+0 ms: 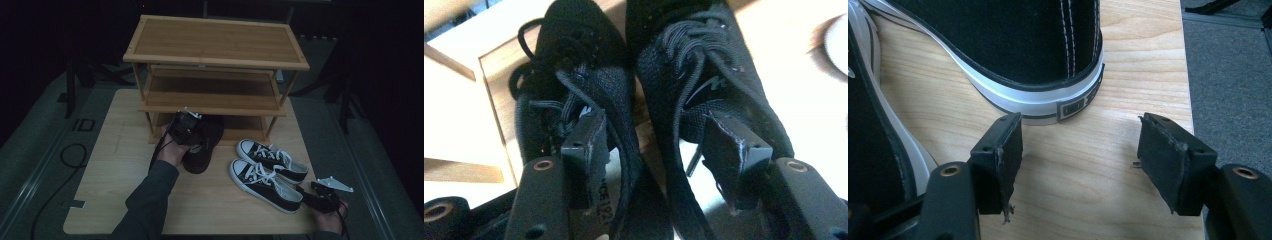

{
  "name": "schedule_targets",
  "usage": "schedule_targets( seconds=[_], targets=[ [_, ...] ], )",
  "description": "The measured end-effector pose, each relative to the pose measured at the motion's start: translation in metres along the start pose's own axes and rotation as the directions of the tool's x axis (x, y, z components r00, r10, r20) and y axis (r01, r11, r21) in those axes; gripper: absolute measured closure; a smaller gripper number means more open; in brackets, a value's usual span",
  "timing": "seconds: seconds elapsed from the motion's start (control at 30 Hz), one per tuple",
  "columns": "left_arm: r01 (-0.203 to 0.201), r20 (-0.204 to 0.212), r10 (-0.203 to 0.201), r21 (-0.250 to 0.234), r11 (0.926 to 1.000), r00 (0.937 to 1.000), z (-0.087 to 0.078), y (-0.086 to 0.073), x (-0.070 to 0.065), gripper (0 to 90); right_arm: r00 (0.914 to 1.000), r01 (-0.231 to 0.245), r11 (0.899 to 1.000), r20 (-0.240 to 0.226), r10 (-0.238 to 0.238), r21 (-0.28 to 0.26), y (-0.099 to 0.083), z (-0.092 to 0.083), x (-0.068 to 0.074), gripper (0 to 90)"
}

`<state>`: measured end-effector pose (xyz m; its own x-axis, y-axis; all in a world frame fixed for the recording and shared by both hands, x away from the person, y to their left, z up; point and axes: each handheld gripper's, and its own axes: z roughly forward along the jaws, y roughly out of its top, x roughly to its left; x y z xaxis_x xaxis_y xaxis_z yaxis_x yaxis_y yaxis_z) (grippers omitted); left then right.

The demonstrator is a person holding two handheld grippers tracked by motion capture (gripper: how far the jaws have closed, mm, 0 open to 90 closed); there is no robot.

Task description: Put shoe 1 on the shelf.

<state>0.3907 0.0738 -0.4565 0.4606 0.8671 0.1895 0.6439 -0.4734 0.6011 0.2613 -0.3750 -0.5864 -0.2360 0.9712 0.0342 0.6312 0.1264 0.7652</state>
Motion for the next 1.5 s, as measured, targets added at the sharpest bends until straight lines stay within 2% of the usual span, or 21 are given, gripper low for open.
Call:
schedule_targets(
  seconds=[0.13,0.27,0.43,0.63,0.87,0.97,1.13,1.4,1.5],
  targets=[
    [-0.023,0.022,0.023,-0.019,0.9996,0.9995,-0.011,-0.004,0.003,51.0,1.0,0.0,1.0,0.0,0.0,0.0,0.0,0.0,0.0,34.2],
    [-0.026,0.051,0.028,-0.037,0.999,0.9983,-0.021,-0.008,0.009,56.3,1.0,0.0,1.0,0.0,0.0,0.0,0.0,0.0,0.0,34.1],
    [-0.036,0.115,0.044,-0.07,0.9968,0.9924,-0.033,-0.016,0.012,61.5,1.0,0.0,1.0,0.0,0.0,0.0,0.0,0.0,0.0,34.2],
    [-0.052,0.148,0.066,-0.096,0.9941,0.9867,-0.045,-0.024,0.011,66.4,1.0,0.0,1.0,0.0,0.0,0.0,0.0,0.0,0.0,34.2],
    [-0.1,0.157,0.117,-0.111,0.9888,0.9807,-0.052,-0.036,0.006,89.7,1.0,0.0,1.0,0.0,0.0,0.0,0.0,0.0,0.0,34.2],
    [-0.116,0.161,0.132,-0.104,0.9877,0.9782,-0.054,-0.04,0.005,90.0,1.0,0.0,1.0,0.0,0.0,0.0,0.0,0.0,0.0,34.2],
    [-0.11,0.174,0.127,-0.105,0.9884,0.9766,-0.053,-0.047,0.005,90.0,1.0,0.0,1.0,0.0,0.0,0.0,0.0,0.0,0.0,34.2],
    [-0.089,0.204,0.104,-0.082,0.9926,0.9735,-0.041,-0.063,0.003,89.9,1.0,0.0,1.0,0.0,0.0,0.0,0.0,0.0,0.0,34.2],
    [-0.095,0.209,0.108,-0.075,0.9927,0.9719,-0.037,-0.068,0.0,89.9,1.0,0.002,1.0,0.0,-0.002,-0.001,0.0,0.0,0.0,34.2]
  ],
)
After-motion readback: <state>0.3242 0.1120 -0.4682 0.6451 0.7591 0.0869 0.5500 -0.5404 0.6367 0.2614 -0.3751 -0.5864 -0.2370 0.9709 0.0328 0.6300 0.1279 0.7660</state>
